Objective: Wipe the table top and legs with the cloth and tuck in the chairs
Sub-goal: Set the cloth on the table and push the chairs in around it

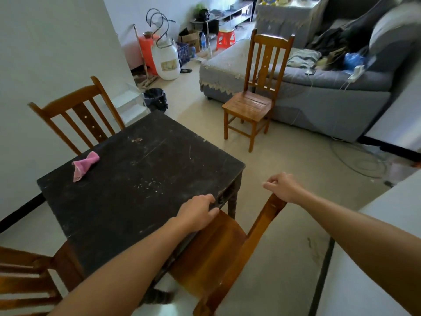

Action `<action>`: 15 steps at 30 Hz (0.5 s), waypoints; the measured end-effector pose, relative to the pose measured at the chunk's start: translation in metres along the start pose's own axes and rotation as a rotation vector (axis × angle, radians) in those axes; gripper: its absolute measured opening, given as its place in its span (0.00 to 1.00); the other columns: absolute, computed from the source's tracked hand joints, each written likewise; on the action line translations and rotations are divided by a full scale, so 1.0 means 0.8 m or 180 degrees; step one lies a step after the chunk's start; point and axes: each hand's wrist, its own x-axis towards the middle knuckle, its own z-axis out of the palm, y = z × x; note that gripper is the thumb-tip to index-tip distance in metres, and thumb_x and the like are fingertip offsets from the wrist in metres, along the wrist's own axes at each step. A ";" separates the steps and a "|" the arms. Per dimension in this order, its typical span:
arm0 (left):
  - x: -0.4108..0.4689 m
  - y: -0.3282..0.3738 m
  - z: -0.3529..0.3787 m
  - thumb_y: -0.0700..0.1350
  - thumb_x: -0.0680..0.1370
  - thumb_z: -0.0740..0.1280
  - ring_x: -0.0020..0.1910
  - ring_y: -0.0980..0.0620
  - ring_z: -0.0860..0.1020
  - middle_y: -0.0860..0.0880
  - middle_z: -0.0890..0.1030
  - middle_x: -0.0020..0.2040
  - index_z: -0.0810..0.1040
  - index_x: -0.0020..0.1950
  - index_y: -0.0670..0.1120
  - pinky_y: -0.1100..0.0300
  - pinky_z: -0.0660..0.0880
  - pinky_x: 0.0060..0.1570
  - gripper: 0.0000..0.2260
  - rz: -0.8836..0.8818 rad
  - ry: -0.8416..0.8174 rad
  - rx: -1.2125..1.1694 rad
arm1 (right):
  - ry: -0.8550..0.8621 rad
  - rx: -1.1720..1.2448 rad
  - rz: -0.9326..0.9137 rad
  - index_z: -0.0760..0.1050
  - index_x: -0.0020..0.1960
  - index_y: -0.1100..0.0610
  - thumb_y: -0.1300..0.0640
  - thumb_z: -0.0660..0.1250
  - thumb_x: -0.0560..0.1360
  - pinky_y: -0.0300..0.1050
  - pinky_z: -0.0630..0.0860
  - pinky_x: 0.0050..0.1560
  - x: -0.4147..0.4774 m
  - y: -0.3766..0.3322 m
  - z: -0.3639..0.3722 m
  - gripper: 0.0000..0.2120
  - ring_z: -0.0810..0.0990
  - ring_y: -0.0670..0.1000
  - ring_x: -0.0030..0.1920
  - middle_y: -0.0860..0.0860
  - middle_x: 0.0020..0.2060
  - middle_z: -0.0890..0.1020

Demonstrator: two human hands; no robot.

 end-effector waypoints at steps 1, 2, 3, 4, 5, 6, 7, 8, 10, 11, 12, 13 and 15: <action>0.015 0.004 -0.007 0.53 0.80 0.62 0.49 0.55 0.77 0.50 0.77 0.56 0.69 0.67 0.50 0.60 0.75 0.45 0.17 -0.0012 0.0067 0.0058 | 0.0008 -0.0019 -0.0089 0.79 0.57 0.55 0.46 0.64 0.79 0.35 0.72 0.34 0.010 0.003 -0.008 0.15 0.79 0.45 0.40 0.48 0.44 0.81; 0.030 0.009 -0.012 0.53 0.80 0.62 0.50 0.54 0.77 0.50 0.76 0.57 0.69 0.67 0.50 0.59 0.75 0.47 0.17 -0.0024 0.0155 0.0102 | 0.0019 -0.0060 -0.0178 0.79 0.58 0.55 0.46 0.64 0.79 0.34 0.71 0.34 0.021 0.007 -0.018 0.15 0.79 0.44 0.41 0.48 0.46 0.81; 0.046 0.014 -0.016 0.53 0.80 0.62 0.50 0.54 0.76 0.50 0.76 0.58 0.69 0.68 0.50 0.57 0.75 0.48 0.17 -0.0038 0.0243 0.0137 | 0.0028 -0.0136 -0.0268 0.79 0.59 0.55 0.47 0.64 0.79 0.34 0.71 0.35 0.032 0.011 -0.027 0.15 0.79 0.43 0.41 0.49 0.47 0.81; 0.063 0.019 -0.019 0.53 0.80 0.61 0.50 0.54 0.75 0.50 0.75 0.58 0.68 0.68 0.50 0.58 0.74 0.47 0.17 -0.0050 0.0328 0.0187 | 0.0037 -0.0241 -0.0352 0.78 0.60 0.55 0.46 0.63 0.79 0.35 0.74 0.37 0.046 0.015 -0.037 0.15 0.79 0.44 0.42 0.49 0.48 0.82; 0.082 0.024 -0.021 0.53 0.80 0.61 0.49 0.55 0.74 0.50 0.74 0.59 0.68 0.69 0.50 0.59 0.72 0.45 0.18 -0.0057 0.0409 0.0257 | 0.0043 -0.0376 -0.0434 0.78 0.61 0.54 0.46 0.63 0.80 0.37 0.76 0.41 0.063 0.020 -0.046 0.16 0.80 0.46 0.44 0.50 0.50 0.82; 0.102 0.029 -0.023 0.53 0.80 0.60 0.48 0.56 0.74 0.50 0.74 0.59 0.67 0.69 0.50 0.60 0.71 0.43 0.18 -0.0069 0.0486 0.0329 | 0.0038 -0.0521 -0.0528 0.77 0.62 0.53 0.45 0.62 0.80 0.40 0.77 0.45 0.083 0.025 -0.055 0.17 0.80 0.48 0.47 0.50 0.52 0.82; 0.122 0.036 -0.026 0.53 0.80 0.60 0.47 0.56 0.74 0.50 0.73 0.59 0.67 0.70 0.50 0.61 0.71 0.42 0.18 -0.0091 0.0560 0.0400 | 0.0034 -0.0669 -0.0648 0.76 0.63 0.53 0.44 0.61 0.80 0.42 0.77 0.49 0.104 0.031 -0.064 0.18 0.80 0.49 0.50 0.50 0.54 0.82; 0.143 0.043 -0.029 0.53 0.80 0.60 0.48 0.55 0.74 0.50 0.73 0.59 0.66 0.70 0.50 0.61 0.72 0.43 0.19 -0.0115 0.0638 0.0483 | 0.0037 -0.0810 -0.0791 0.75 0.64 0.52 0.43 0.61 0.80 0.42 0.76 0.50 0.127 0.036 -0.073 0.18 0.80 0.50 0.52 0.50 0.56 0.82; 0.186 0.062 -0.033 0.52 0.80 0.60 0.50 0.54 0.75 0.49 0.73 0.59 0.67 0.69 0.49 0.58 0.75 0.50 0.18 -0.0227 0.0784 0.0591 | -0.0007 -0.1073 -0.1109 0.74 0.66 0.51 0.42 0.60 0.80 0.43 0.74 0.50 0.174 0.049 -0.093 0.20 0.79 0.51 0.56 0.49 0.58 0.81; 0.208 0.073 -0.036 0.52 0.80 0.60 0.52 0.53 0.75 0.49 0.73 0.59 0.67 0.69 0.49 0.56 0.75 0.53 0.18 -0.0305 0.0854 0.0633 | -0.0057 -0.1194 -0.1257 0.73 0.67 0.51 0.43 0.59 0.80 0.44 0.74 0.52 0.197 0.055 -0.105 0.20 0.79 0.51 0.57 0.50 0.60 0.80; 0.228 0.086 -0.040 0.52 0.80 0.60 0.54 0.52 0.75 0.49 0.73 0.59 0.67 0.69 0.49 0.55 0.74 0.55 0.19 -0.0376 0.0911 0.0724 | -0.0098 -0.1294 -0.1375 0.72 0.68 0.51 0.43 0.59 0.80 0.45 0.74 0.53 0.217 0.061 -0.119 0.20 0.78 0.52 0.59 0.50 0.61 0.79; 0.249 0.099 -0.043 0.52 0.80 0.59 0.55 0.51 0.74 0.49 0.73 0.60 0.68 0.69 0.49 0.54 0.73 0.56 0.18 -0.0429 0.0963 0.0857 | -0.0126 -0.1369 -0.1467 0.71 0.69 0.51 0.44 0.59 0.80 0.46 0.74 0.55 0.236 0.068 -0.134 0.21 0.78 0.52 0.59 0.51 0.62 0.78; 0.290 0.124 -0.050 0.53 0.80 0.58 0.58 0.49 0.73 0.48 0.73 0.62 0.69 0.68 0.48 0.53 0.72 0.57 0.18 -0.0489 0.1077 0.1108 | -0.0135 -0.1489 -0.1667 0.70 0.69 0.51 0.44 0.59 0.80 0.48 0.76 0.56 0.269 0.082 -0.165 0.20 0.77 0.53 0.59 0.52 0.62 0.77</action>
